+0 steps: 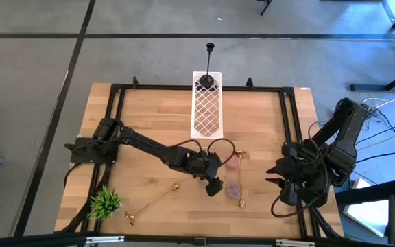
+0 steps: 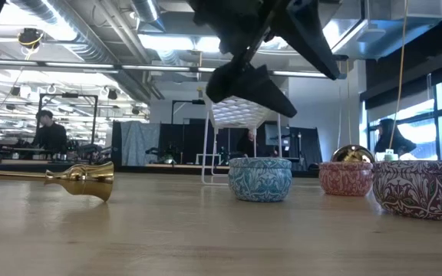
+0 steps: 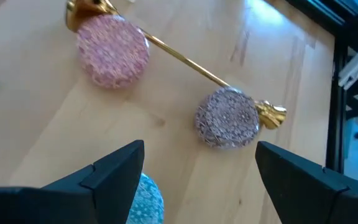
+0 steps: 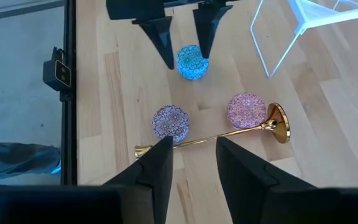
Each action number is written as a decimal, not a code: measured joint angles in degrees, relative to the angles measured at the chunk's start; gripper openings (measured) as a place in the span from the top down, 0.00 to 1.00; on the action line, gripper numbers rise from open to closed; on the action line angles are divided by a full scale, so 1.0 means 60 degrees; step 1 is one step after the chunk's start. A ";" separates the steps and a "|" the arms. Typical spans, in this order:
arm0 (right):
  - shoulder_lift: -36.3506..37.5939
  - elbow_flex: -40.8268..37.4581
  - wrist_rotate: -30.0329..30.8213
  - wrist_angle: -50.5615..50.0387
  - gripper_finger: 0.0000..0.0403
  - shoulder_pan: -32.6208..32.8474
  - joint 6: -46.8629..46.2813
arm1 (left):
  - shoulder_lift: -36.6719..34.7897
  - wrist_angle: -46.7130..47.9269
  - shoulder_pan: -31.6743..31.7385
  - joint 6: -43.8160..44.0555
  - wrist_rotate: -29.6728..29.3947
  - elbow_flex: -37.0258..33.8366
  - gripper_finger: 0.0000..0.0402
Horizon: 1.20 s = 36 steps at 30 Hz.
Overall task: Pick & Place candle stick holders
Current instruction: Put the blue scented candle on the shelf
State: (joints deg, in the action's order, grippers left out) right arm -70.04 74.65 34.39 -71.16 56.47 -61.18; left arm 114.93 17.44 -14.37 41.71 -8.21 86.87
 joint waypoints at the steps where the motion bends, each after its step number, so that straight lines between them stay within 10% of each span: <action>1: 0.0000 0.0000 -0.0010 0.0000 0.69 0.0000 -0.0027 | 0.0000 0.0012 -0.0009 0.0066 0.0107 0.0000 0.24; 10: 0.0000 0.0000 -0.0007 0.0015 0.69 0.0000 -0.0228 | 0.0000 0.0642 -0.0225 -0.0689 0.0224 0.0000 0.24; 20: 0.0000 0.0000 0.0060 0.0004 0.69 0.0000 -0.0231 | -0.0002 0.1928 -0.0869 -0.2442 -0.2120 0.0004 0.24; 36: 0.0000 0.0000 0.0127 -0.0069 0.69 0.0000 -0.0231 | -0.0004 0.1481 -0.0499 -0.2058 -0.1790 0.0011 0.24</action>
State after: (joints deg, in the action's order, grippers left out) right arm -70.04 74.65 35.16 -71.57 56.47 -62.57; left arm 114.91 26.33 -17.37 29.36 -18.95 86.94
